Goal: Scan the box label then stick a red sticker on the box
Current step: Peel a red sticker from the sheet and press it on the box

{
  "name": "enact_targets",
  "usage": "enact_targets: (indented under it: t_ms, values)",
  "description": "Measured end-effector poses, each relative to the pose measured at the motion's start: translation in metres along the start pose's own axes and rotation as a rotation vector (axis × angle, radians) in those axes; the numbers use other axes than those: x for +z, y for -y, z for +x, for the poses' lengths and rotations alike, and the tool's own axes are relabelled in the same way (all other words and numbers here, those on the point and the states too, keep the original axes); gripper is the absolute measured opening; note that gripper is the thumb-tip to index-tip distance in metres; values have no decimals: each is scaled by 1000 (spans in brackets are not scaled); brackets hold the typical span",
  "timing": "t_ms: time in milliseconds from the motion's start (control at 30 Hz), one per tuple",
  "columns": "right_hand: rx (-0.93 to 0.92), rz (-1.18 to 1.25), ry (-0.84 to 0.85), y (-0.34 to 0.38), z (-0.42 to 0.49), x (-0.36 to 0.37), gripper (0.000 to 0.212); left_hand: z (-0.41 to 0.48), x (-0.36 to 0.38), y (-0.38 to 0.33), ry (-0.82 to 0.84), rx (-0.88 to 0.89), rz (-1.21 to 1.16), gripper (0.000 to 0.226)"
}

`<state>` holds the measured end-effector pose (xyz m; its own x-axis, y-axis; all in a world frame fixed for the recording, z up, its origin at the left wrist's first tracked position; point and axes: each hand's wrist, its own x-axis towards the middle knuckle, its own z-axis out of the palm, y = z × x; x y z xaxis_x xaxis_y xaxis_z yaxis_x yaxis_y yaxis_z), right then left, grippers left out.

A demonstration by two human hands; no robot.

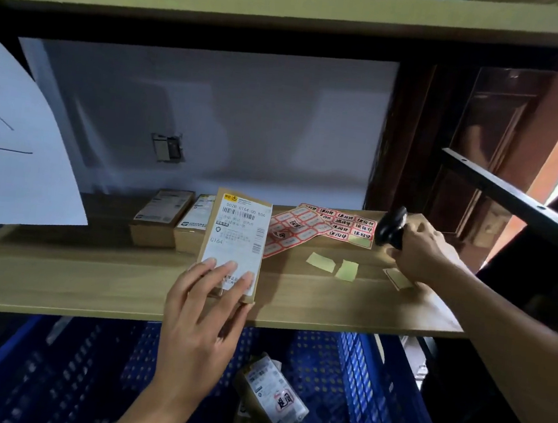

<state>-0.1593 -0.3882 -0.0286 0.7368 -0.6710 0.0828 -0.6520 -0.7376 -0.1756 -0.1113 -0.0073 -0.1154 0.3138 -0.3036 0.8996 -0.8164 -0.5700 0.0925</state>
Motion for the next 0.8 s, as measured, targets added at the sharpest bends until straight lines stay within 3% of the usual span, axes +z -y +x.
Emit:
enact_targets:
  t_ms: [367,533,667,733,800]
  values:
    - [-1,181,-131,-3,2,20,87,2,0,-2,22,-65,-3,43]
    - [-35,86,-295,11,-17,5,73,3,0,-2,26,-92,-23,49]
    - [-285,161,-524,37,-11,1,46,2,-4,1,34,-114,-58,42]
    - [-479,340,-443,69,-4,1,29,1,-9,-1,43,-129,-76,43]
    - [-551,541,-162,109,3,5,19,-1,-16,-2,42,-141,-62,43]
